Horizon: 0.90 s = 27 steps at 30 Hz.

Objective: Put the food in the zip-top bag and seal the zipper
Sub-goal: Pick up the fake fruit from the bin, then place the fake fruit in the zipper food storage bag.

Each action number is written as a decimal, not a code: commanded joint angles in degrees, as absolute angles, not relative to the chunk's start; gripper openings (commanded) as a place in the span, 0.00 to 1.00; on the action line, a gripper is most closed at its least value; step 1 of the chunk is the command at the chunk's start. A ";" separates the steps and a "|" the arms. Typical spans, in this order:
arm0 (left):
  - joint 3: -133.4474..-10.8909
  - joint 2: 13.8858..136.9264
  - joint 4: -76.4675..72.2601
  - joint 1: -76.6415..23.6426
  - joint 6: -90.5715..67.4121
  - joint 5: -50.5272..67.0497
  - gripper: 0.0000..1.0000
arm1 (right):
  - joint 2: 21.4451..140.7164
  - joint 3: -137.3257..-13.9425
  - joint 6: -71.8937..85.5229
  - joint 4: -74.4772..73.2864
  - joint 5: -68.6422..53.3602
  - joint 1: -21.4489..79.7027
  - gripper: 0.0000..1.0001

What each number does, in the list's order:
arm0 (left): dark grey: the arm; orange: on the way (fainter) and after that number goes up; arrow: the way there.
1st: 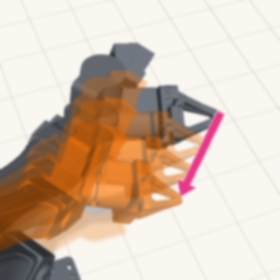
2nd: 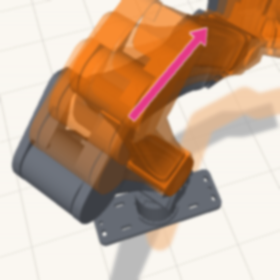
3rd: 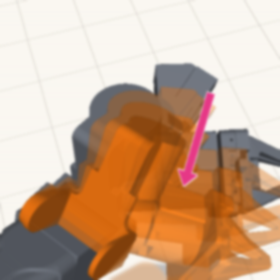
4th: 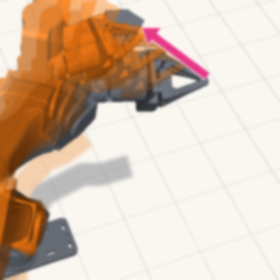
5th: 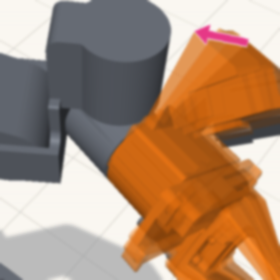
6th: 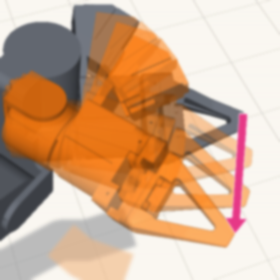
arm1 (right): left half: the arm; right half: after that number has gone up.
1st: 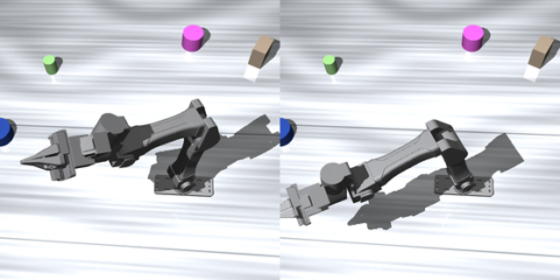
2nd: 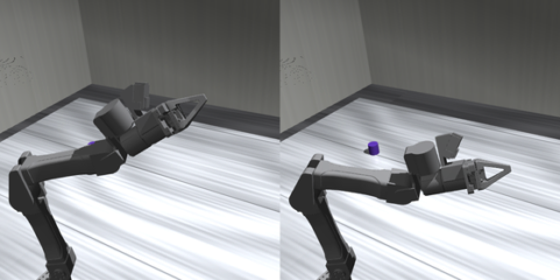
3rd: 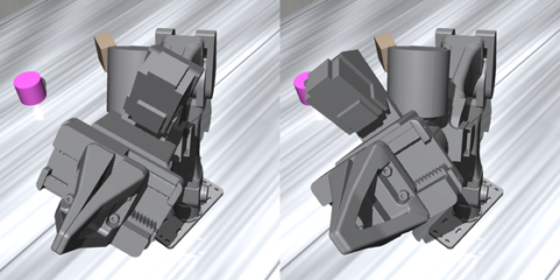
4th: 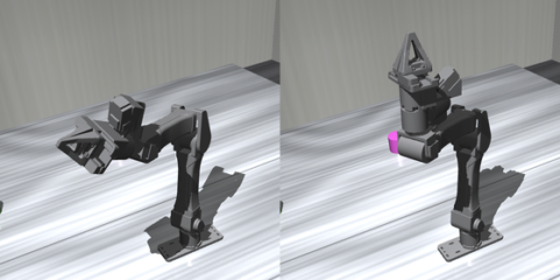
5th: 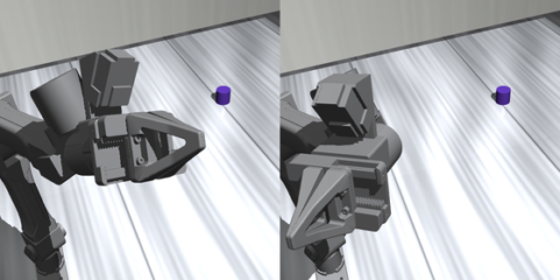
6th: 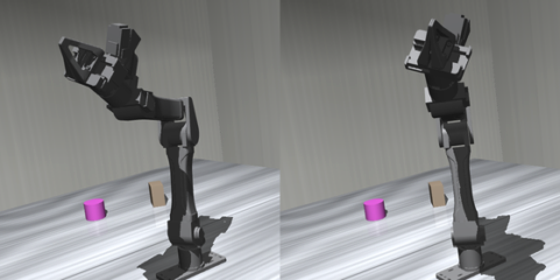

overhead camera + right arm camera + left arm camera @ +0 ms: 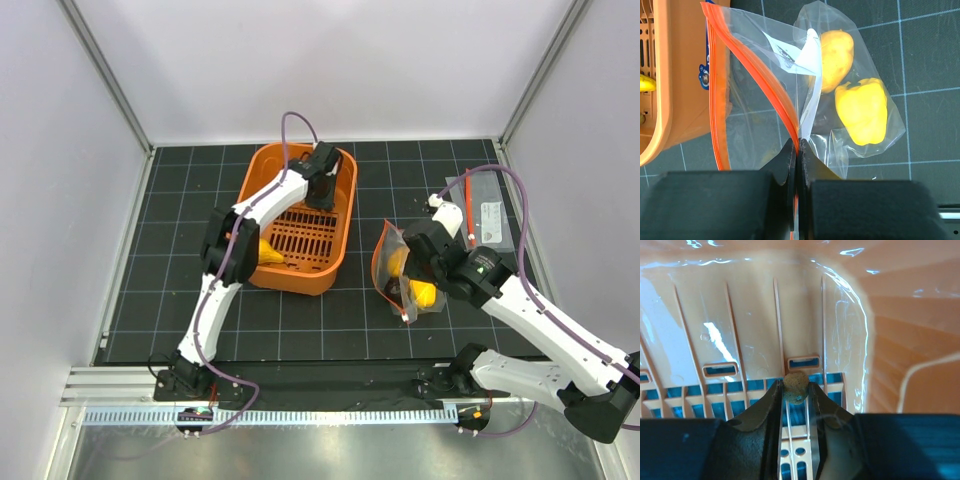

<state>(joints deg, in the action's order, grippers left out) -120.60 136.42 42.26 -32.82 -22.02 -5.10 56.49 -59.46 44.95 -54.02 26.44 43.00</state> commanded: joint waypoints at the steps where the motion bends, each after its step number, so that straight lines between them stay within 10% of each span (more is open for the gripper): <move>1: -120.76 129.65 42.27 -32.52 -21.45 -4.31 0.22 | 55.63 -59.50 44.47 -53.53 27.95 42.80 0.01; 27: -100.65 97.82 33.50 -46.31 -28.11 24.25 0.21 | 61.70 -68.55 45.88 -56.34 30.59 42.89 0.01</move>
